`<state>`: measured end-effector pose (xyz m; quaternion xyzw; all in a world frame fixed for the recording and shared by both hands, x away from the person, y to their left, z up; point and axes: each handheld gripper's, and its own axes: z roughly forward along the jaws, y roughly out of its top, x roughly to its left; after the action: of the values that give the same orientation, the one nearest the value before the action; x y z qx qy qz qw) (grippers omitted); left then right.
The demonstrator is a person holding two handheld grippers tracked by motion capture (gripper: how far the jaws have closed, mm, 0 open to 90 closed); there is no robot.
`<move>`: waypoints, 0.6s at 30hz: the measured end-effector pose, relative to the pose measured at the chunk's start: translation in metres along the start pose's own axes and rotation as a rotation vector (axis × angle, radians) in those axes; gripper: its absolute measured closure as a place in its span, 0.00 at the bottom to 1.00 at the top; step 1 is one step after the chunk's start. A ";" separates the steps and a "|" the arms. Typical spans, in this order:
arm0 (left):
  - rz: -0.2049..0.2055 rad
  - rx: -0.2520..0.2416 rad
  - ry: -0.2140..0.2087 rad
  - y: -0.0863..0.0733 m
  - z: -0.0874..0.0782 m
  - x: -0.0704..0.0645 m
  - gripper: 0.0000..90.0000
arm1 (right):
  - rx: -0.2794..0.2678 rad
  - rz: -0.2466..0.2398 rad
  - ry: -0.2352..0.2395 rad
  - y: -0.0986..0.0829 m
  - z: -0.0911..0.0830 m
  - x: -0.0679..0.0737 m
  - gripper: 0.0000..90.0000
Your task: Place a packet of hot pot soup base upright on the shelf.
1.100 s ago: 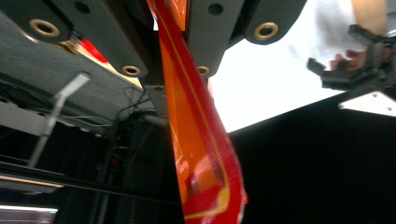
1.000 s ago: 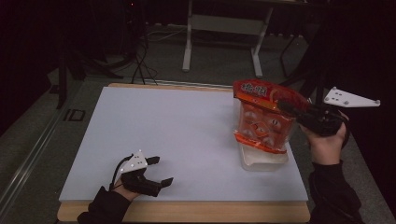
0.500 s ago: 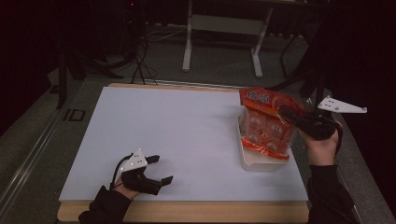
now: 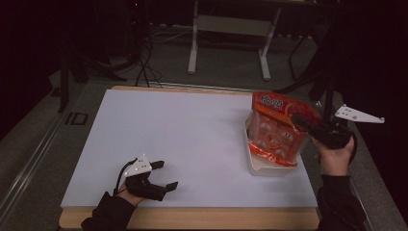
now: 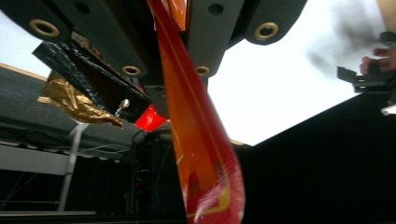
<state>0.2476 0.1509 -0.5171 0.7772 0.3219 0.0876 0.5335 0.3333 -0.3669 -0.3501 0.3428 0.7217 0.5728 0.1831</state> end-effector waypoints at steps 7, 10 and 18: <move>-0.004 0.009 -0.002 -0.001 0.001 0.001 0.07 | 0.019 -0.001 0.011 -0.003 0.001 0.001 1.00; -0.006 0.010 -0.002 -0.001 0.002 0.001 0.07 | 0.038 -0.003 0.006 -0.006 0.003 0.001 1.00; -0.009 0.013 -0.003 -0.002 0.002 0.002 0.07 | 0.059 0.027 0.011 -0.025 0.010 -0.004 1.00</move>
<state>0.2492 0.1509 -0.5204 0.7794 0.3250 0.0818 0.5294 0.3351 -0.3652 -0.3768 0.3547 0.7345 0.5557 0.1610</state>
